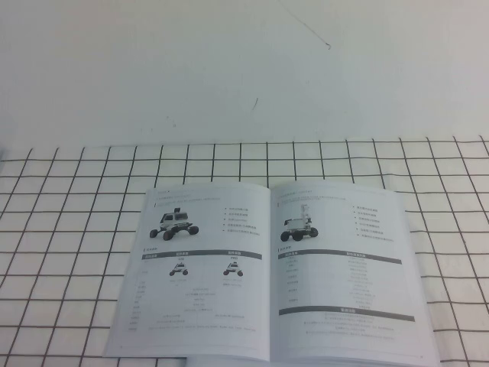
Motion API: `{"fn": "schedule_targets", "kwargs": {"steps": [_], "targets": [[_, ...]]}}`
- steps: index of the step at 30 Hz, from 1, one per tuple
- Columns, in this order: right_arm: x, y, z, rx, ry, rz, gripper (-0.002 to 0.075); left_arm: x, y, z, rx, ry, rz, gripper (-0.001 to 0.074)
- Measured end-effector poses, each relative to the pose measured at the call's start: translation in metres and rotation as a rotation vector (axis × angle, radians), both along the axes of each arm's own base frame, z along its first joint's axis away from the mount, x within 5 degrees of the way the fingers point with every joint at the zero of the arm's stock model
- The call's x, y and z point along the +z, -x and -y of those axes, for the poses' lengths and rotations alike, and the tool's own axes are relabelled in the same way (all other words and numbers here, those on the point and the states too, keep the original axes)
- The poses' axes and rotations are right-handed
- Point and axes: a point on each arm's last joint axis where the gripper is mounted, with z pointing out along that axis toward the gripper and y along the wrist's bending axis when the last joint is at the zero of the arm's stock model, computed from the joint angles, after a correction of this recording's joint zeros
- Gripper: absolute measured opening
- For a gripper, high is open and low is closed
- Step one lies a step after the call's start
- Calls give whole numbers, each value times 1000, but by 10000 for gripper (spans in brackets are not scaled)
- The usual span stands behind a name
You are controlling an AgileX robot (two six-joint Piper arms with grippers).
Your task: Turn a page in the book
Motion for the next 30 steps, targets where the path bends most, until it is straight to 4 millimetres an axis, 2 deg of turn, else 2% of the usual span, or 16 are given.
{"fn": "schedule_targets", "kwargs": {"steps": [9,15,18,24,30], "targets": [[0,0,0,0,0,5,-2,6,-2,0,5,2,81,-3],[9,-3,1,-6,3,101,-2,20,-4,-1,15,8,239,-3],[19,-5,1,-12,6,213,-2,31,-4,-2,22,13,355,-3],[50,-4,3,-32,10,561,-2,50,-1,-3,36,24,574,-3],[77,5,5,-46,-144,878,-2,62,3,-4,44,30,704,-3]]}}
